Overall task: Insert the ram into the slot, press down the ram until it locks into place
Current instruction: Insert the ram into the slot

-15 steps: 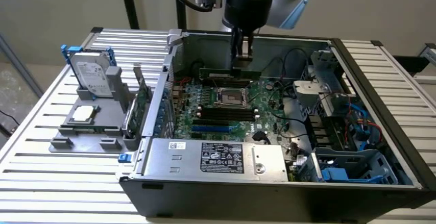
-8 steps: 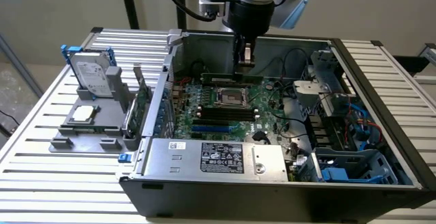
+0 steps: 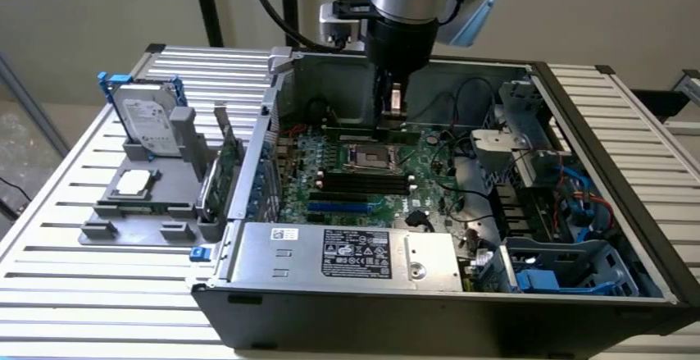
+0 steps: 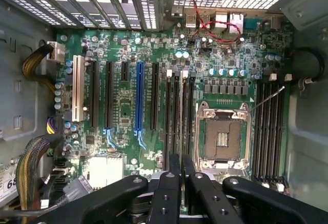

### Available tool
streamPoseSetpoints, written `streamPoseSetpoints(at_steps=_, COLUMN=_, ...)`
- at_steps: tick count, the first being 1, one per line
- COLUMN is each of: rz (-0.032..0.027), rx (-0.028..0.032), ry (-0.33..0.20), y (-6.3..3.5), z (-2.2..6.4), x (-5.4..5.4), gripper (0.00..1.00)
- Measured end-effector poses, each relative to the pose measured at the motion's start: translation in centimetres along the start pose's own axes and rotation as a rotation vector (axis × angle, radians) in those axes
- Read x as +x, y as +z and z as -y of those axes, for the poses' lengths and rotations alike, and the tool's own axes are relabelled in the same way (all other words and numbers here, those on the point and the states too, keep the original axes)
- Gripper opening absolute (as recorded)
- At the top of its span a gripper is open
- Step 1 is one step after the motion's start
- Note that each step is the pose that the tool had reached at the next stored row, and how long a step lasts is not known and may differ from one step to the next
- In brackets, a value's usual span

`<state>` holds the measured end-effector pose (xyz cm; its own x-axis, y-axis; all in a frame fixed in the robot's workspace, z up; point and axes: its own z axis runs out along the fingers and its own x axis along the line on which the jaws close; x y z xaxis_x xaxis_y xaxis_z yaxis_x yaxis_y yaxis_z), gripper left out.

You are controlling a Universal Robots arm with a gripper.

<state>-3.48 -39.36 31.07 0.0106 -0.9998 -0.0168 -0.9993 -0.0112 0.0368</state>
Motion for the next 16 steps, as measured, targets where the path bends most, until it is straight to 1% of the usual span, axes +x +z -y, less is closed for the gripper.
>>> streamPoseSetpoints(at_steps=2, rz=0.0001, rx=0.0012, ry=0.000, y=0.37, z=0.02, x=0.1, gripper=0.13)
streamPoseSetpoints(at_steps=8, rz=-0.0001, rx=0.0128, ry=0.000, y=1.43, z=0.04, x=0.2, gripper=0.13)
streamPoseSetpoints(at_steps=10, rz=-0.0009, rx=0.0140, ry=0.000, y=1.78, z=0.01, x=0.3, gripper=0.13)
streamPoseSetpoints(at_steps=13, rz=-0.0053, rx=0.0143, ry=0.000, y=2.33, z=-0.08, x=0.3, gripper=0.13)
streamPoseSetpoints(at_steps=16, rz=-0.0138, rx=0.0152, ry=0.000, y=2.75, z=-0.10, x=0.3, gripper=0.13)
